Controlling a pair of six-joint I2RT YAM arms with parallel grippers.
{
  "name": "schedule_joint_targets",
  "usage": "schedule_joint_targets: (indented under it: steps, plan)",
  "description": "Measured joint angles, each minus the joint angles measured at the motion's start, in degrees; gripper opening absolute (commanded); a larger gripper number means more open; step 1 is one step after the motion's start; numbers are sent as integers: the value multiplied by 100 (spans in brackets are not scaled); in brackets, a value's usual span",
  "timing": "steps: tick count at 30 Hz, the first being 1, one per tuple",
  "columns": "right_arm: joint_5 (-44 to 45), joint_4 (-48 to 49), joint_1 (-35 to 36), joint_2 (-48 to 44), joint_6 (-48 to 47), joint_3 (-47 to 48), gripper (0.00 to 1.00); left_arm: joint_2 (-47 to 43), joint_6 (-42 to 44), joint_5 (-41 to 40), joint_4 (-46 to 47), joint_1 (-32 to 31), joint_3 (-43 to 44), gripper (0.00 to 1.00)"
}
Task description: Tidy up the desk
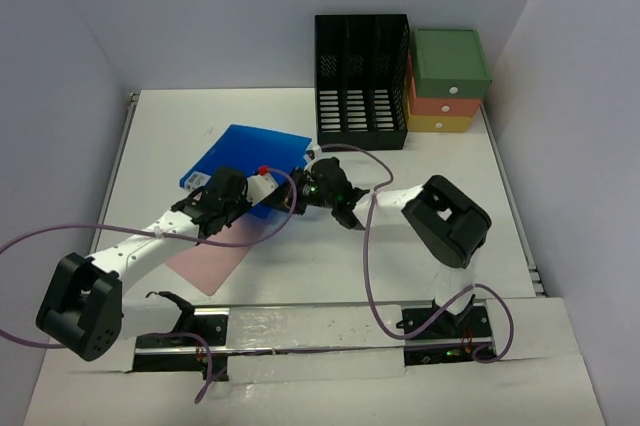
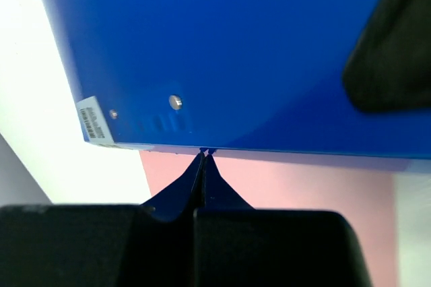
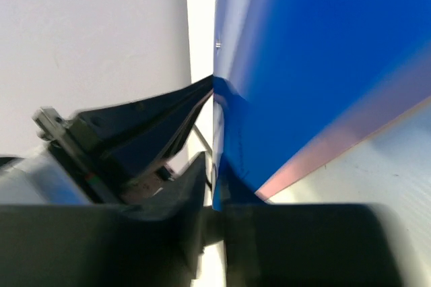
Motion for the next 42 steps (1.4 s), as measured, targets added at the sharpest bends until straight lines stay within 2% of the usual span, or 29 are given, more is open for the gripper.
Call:
schedule_joint_targets:
  steps: [1,3,6,7,10,13,17,18,20,22,23,25,33,38,42]
  plan:
    - [-24,-118,-41,-103,-101,48,43,-39,-125,46,-55,0,116,0]
    - [2,-555,-107,-397,-445,211,50,-172,-385,124,-146,0,316,0]
    - [251,-1267,-184,-1043,-1101,461,52,-416,-767,258,-290,11,592,0]
    - [341,-1422,-209,-1255,-1287,530,50,-476,-867,298,-316,23,668,0]
    - [565,-1710,-289,-1805,-1716,680,35,-509,-1055,445,-345,59,822,0]
    - [668,-1801,-362,-1960,-1904,808,31,-478,-1103,618,-346,80,828,0]
    - [546,-1493,-473,-1468,-1711,722,29,-314,-1060,863,-360,79,820,1]
    - [501,-1424,-488,-1271,-1635,666,30,-264,-1037,906,-360,79,820,8]
    - [422,-1311,-507,-822,-1465,552,30,-180,-962,983,-369,79,820,45]
    - [338,-1216,-517,-402,-1282,443,30,-111,-842,1127,-408,80,819,60]
    - [308,-1194,-517,-243,-1211,415,31,-87,-773,1218,-430,81,812,72]
    - [255,-1150,-517,-10,-1091,385,31,-76,-627,1339,-392,80,729,80]
    - [203,-646,-522,83,-804,388,34,96,437,813,228,79,-188,82]
    - [265,-376,-533,105,-544,188,48,468,830,658,493,423,-145,80]
    - [254,-35,-523,450,-273,121,49,654,859,670,607,774,72,80]
